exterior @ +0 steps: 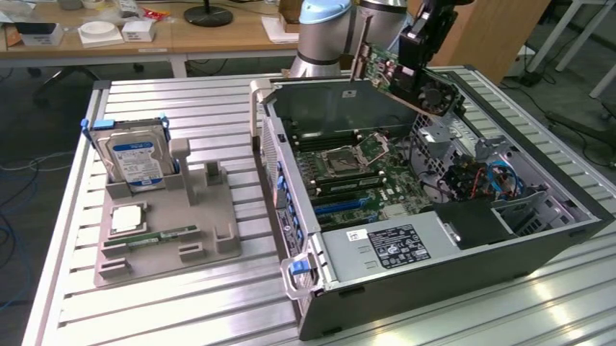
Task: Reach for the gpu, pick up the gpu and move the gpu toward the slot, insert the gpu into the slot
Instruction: 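Insert the gpu into the slot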
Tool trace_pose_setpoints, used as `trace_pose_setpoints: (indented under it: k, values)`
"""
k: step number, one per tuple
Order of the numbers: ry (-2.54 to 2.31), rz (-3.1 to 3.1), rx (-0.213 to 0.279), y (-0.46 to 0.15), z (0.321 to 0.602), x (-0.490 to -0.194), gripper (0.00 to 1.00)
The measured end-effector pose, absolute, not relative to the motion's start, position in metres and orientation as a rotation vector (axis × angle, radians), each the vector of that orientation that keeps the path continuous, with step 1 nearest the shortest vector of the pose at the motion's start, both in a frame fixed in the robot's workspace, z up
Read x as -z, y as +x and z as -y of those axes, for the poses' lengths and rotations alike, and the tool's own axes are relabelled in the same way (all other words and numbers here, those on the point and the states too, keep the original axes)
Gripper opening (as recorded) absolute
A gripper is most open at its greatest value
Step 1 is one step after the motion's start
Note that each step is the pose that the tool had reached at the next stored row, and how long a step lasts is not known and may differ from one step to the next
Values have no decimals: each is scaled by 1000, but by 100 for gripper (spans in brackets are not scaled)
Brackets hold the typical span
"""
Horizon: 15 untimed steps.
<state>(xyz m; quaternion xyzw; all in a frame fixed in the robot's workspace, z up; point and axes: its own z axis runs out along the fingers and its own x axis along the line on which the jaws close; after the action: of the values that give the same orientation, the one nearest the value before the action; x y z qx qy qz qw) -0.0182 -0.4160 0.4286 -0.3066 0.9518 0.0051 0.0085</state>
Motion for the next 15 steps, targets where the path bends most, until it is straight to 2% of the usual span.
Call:
trace_pose_setpoints:
  k: [15]
  values:
    - [-1353,-2818,-21,-18,416,-420,27]
